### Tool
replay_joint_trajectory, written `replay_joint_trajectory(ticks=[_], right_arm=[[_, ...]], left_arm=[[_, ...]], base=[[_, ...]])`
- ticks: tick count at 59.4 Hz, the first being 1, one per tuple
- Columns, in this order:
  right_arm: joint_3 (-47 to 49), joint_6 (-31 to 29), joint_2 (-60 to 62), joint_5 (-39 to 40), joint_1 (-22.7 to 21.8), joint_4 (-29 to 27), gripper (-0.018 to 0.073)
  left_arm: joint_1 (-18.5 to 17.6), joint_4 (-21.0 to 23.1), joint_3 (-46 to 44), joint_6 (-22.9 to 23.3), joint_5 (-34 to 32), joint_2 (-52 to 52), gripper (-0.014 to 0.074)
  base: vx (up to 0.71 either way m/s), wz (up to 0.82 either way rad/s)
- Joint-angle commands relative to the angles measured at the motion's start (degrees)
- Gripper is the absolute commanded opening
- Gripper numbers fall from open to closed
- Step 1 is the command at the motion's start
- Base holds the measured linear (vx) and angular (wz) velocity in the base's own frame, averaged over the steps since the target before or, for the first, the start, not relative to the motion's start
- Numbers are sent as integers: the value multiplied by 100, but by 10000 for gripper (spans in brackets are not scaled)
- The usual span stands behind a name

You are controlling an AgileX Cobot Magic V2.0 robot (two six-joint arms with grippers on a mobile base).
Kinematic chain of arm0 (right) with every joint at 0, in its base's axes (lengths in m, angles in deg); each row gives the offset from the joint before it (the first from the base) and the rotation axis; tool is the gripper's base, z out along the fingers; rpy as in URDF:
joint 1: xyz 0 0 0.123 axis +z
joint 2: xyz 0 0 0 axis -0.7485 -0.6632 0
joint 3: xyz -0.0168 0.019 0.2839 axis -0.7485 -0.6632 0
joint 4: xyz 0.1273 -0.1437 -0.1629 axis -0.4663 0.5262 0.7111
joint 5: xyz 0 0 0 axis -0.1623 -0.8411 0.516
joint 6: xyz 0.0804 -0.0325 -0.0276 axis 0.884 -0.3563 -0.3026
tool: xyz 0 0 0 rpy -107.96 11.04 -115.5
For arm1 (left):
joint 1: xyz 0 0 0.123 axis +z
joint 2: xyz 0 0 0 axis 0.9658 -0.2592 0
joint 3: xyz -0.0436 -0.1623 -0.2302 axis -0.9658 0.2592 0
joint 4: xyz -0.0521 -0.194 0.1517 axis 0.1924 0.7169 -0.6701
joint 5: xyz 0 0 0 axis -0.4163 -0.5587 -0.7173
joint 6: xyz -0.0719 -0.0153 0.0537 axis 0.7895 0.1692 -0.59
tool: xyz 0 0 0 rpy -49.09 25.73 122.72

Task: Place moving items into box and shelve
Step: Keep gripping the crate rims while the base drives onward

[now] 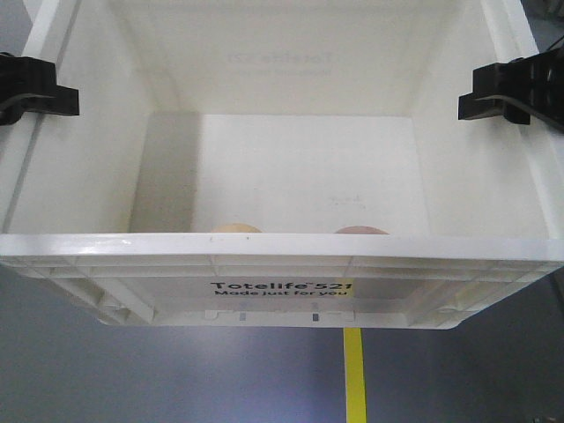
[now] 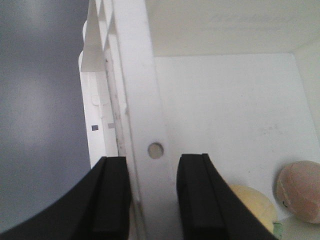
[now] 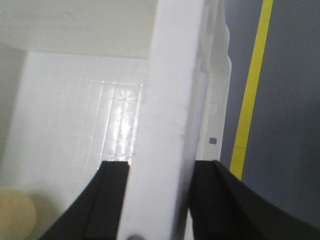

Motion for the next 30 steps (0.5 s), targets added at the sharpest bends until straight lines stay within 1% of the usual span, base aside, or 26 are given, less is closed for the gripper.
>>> replay_joint_trajectory(ticks=[1, 30], right_arm=[[220, -107, 179, 759, -30, -128, -6], [220, -107, 179, 754, -30, -128, -6]], left_arm=[[-33, 174, -280, -78, -743, 164, -6], [-33, 174, -280, -78, -743, 164, -6]], base=[[50, -8], [49, -9]])
